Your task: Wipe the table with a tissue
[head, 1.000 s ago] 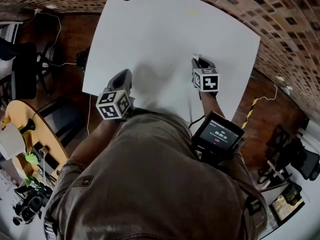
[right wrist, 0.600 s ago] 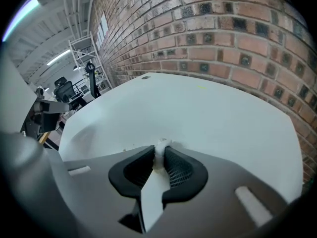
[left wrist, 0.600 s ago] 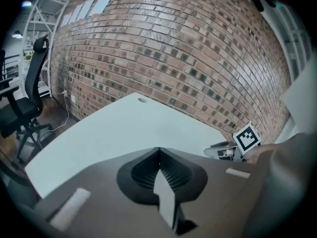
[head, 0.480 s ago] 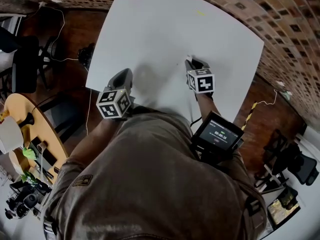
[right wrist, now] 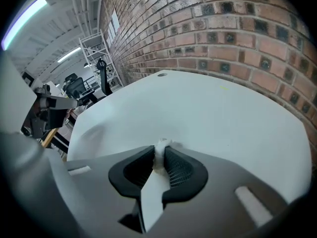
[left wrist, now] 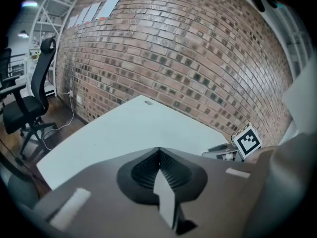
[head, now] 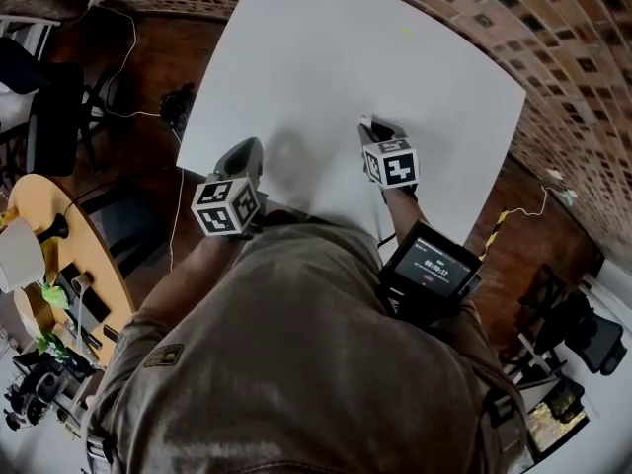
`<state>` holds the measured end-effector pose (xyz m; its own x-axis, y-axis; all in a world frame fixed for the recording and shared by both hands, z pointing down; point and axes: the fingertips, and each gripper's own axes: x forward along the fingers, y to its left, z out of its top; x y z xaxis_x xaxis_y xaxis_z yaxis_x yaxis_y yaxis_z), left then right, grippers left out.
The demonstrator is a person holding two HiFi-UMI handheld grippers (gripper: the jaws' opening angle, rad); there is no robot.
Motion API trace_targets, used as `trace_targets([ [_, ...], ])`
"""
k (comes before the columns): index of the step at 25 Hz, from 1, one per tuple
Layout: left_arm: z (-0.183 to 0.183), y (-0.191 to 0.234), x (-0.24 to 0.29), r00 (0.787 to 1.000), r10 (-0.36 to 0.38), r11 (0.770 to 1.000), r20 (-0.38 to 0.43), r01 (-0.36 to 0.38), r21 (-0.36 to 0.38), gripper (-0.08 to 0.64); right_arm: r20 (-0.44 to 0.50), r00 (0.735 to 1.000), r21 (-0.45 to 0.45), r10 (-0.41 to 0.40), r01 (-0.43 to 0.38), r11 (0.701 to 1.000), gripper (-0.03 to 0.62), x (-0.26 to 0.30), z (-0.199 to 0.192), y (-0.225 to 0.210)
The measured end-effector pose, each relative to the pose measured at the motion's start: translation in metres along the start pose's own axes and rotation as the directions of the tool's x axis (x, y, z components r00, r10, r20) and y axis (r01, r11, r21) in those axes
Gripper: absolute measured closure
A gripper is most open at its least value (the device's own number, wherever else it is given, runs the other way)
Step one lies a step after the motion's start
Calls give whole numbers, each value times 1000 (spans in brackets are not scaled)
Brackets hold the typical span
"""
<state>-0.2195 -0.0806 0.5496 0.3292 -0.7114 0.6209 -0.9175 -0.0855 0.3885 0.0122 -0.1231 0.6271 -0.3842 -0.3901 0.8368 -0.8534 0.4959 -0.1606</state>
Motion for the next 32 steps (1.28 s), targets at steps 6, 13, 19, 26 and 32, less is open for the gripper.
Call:
trace_targets([
  [6, 0, 1, -2, 1000, 7, 1000, 5, -7, -6, 558, -13, 999, -30, 45, -46, 998, 519, 3, -2, 20],
  [13, 1, 3, -6, 1000, 18, 1000, 6, -18, 2, 558, -16, 994, -62, 110, -111, 992, 520, 8, 1, 42],
  [19, 3, 4, -8, 1000, 23, 1000, 4, -23, 11, 558, 8, 995, -34, 96, -96, 995, 520, 7, 7, 28],
  [26, 8, 3, -9, 1000, 19, 1000, 11, -20, 20, 558, 44, 998, 62, -41, 38, 997, 520, -6, 15, -31],
  [32, 8, -5, -4, 1000, 26, 1000, 13, -26, 16, 558, 42, 997, 83, -66, 63, 995, 520, -10, 13, -52],
])
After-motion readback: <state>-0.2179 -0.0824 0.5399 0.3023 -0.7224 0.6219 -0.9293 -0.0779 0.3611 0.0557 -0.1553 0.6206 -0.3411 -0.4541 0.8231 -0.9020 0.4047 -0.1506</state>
